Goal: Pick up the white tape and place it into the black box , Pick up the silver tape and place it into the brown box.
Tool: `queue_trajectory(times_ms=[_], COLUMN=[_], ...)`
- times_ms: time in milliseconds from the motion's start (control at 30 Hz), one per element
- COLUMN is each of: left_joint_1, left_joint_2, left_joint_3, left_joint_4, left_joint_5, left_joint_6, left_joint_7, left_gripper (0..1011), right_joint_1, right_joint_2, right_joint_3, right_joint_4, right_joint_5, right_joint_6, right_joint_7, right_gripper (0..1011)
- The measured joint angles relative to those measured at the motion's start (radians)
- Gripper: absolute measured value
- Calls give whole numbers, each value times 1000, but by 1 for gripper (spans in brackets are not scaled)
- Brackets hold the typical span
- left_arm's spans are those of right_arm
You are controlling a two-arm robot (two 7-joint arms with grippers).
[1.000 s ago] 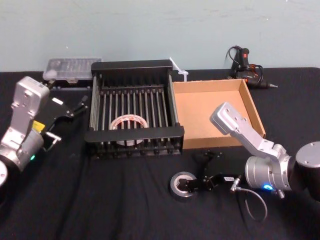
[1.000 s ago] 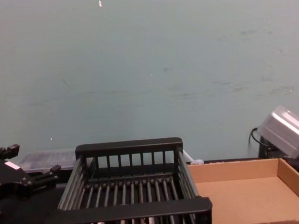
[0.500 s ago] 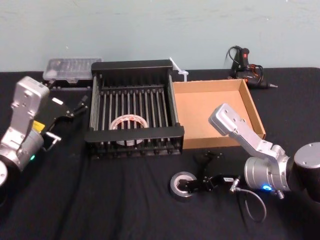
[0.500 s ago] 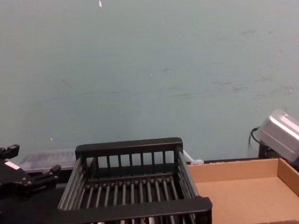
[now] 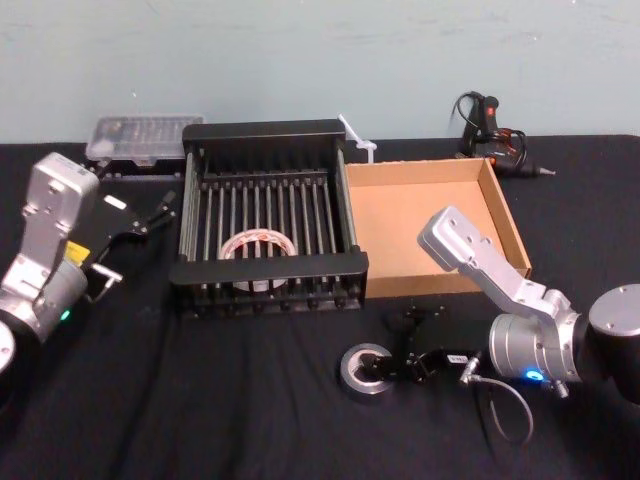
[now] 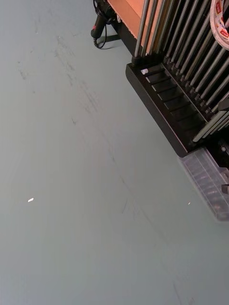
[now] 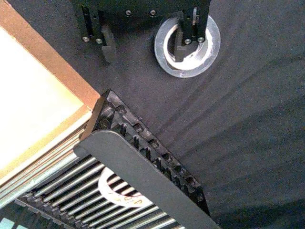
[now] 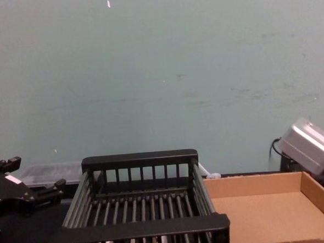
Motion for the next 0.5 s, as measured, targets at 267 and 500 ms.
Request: queue_trajectory(times_ms=[267,500], left_joint_1=[0,0], left_joint_2=[0,0], left_joint_3=[0,0], left_joint_4=[0,0], left_joint_5=[0,0], left_joint_6=[0,0], left_joint_7=[0,0], left_gripper=[1001,1001], right_joint_1=[0,0], right_joint_2=[1,1], right_joint_3=[0,0], right_joint_4=[0,0], right_joint_5=[1,1], right_joint_6=[-1,-1], right_joint_7=[1,1], right_gripper=[572,346])
